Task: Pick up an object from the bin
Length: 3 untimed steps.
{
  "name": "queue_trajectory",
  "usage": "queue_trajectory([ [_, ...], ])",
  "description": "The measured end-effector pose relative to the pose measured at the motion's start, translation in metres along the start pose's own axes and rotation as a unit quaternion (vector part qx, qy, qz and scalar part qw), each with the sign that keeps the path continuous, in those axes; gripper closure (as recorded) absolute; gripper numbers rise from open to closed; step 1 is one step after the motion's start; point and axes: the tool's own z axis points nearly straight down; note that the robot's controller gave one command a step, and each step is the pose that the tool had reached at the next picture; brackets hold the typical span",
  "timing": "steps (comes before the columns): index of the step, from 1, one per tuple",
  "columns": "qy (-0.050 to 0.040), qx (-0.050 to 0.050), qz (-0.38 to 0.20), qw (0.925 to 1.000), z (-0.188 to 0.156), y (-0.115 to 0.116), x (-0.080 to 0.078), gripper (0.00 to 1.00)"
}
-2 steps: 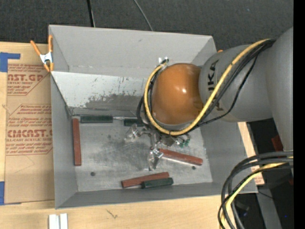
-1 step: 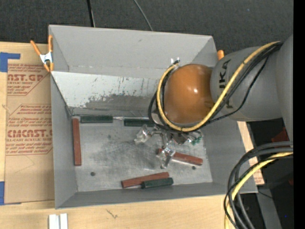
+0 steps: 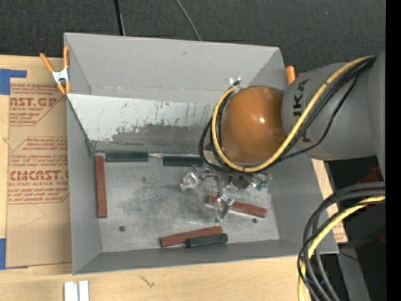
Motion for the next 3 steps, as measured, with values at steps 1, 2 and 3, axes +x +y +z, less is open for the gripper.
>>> queue_trajectory([
  [1,0.0001,0.0,-0.032,0.9995,0.007,-0.021,0.017,0.0],
  [2,-0.0036,0.003,0.027,0.9996,0.028,-0.055,0.039,1.0],
  [3,-0.0037,0.002,0.027,0.9996,0.028,-0.055,0.039,1.0],
])
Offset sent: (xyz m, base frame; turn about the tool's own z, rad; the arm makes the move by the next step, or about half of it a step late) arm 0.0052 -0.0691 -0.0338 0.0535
